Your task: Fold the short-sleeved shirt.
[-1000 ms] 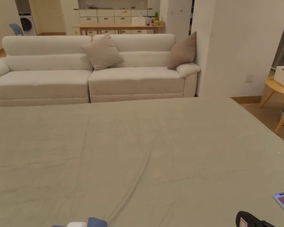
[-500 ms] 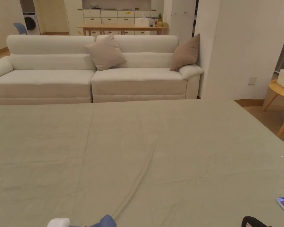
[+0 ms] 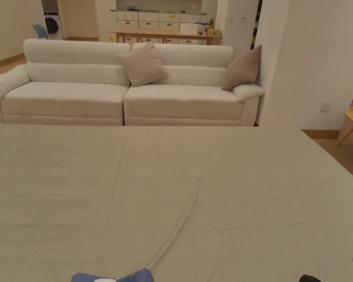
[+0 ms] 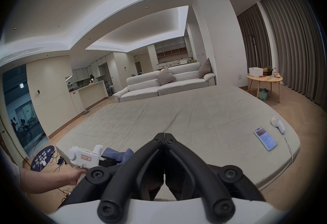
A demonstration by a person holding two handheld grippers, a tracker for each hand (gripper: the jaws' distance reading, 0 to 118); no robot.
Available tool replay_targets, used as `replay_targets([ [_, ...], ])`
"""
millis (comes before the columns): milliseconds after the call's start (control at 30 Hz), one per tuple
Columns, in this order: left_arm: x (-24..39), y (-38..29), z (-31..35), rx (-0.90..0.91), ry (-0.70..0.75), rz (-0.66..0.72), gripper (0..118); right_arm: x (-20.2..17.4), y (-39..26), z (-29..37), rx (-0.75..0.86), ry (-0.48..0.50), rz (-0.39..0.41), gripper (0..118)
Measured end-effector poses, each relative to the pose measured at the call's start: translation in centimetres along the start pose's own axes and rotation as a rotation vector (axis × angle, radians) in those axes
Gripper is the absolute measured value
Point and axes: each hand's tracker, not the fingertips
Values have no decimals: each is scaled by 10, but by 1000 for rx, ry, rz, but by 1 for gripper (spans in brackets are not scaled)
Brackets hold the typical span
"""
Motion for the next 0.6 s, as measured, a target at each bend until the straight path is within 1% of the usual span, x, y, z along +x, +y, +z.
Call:
replay_targets([
  [67,17,-6,-3,48,-45,10,0,2,0,1,-1,-8,-2,0],
  [200,47,-9,-22,35,-97,5,0,4,-5,-1,-22,-14,-6,0],
  [300,56,-13,-43,-14,-141,49,0,2,-8,-4,-33,-13,-3,0],
  [367,54,-18,-56,-53,-140,71,0,0,-9,-6,-37,-6,-1,0],
  [400,52,-16,-56,-49,-106,43,0,-1,-9,-8,-37,-5,-1,0],
  [433,51,-14,-51,-38,-105,41,0,-2,-9,-10,-37,-1,0,0],
  [533,46,7,-4,62,-180,52,0,-6,-7,-18,-38,13,18,0],
  [600,44,29,46,203,-174,-6,0,-9,-4,-24,-38,26,34,0],
])
